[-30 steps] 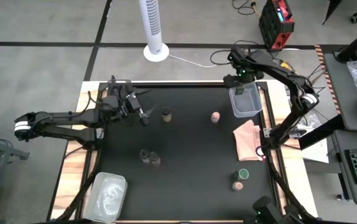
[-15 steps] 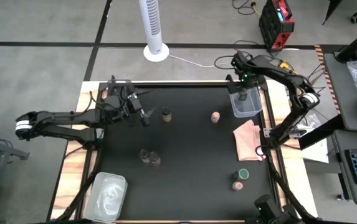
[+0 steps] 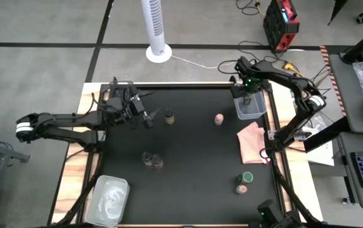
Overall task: Sort spices by type
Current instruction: Put the top green spice bottle into the transparent bin
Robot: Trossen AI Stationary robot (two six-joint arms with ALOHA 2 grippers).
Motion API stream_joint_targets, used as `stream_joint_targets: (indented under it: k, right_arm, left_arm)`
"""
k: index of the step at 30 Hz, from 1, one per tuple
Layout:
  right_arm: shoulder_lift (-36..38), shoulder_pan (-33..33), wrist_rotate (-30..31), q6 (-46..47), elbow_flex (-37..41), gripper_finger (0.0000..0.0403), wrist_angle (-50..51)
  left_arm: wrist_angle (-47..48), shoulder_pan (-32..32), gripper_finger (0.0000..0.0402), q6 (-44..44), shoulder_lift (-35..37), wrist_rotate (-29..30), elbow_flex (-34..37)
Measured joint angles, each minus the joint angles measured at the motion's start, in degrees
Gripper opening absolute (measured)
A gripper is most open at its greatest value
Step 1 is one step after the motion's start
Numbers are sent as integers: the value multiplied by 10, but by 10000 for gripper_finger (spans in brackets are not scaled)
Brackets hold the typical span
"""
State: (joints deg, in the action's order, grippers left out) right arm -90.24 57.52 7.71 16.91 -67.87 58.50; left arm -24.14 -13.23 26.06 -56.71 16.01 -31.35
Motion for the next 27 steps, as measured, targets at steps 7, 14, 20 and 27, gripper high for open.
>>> stream_joint_targets:
  k: [7,14,20,27]
  right_arm:
    - [0,0,7,-2,6,205,-2]
    - [-4,0,18,-4,8,212,-5]
    - [-3,0,17,-4,10,209,-6]
    - [-3,0,19,-4,11,213,-6]
  left_arm:
    - [6,0,320,-1,0,0,0]
    - [6,0,320,-1,0,0,0]
    - [6,0,320,-2,0,1,0]
    - [6,0,320,-2,0,1,0]
